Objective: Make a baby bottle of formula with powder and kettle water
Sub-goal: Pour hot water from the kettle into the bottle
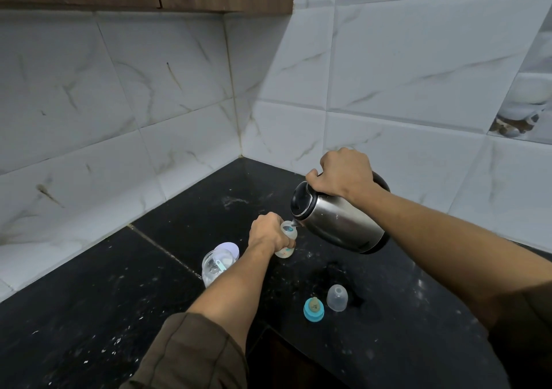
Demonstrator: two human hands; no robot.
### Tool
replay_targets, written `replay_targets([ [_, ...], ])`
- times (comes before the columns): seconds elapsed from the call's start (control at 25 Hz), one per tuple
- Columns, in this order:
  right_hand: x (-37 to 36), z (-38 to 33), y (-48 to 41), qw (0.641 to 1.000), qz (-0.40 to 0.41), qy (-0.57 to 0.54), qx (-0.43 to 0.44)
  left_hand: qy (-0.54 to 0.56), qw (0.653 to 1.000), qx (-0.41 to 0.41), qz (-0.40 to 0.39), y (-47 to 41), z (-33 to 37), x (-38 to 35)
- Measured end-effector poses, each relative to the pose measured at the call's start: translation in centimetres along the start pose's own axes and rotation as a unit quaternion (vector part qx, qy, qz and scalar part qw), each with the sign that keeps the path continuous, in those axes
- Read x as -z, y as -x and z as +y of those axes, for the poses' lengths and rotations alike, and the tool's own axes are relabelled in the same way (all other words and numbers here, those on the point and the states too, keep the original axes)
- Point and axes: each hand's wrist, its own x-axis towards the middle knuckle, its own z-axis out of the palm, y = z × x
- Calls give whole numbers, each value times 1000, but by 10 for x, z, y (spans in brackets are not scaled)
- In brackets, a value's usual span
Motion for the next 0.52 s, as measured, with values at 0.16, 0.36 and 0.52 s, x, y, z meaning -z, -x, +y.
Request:
replay_targets([
  [0.16,5,-4,-1,1000,-1,15,15,-20,1000,-8,0,0,4,2],
  [0.36,11,-11,-2,999,-1,30,43,-33,999,-10,-8,0,7,4],
  [0.52,13,-15,-3,998,-3,43,52,-48,999,-14,-8,-2,5,5],
])
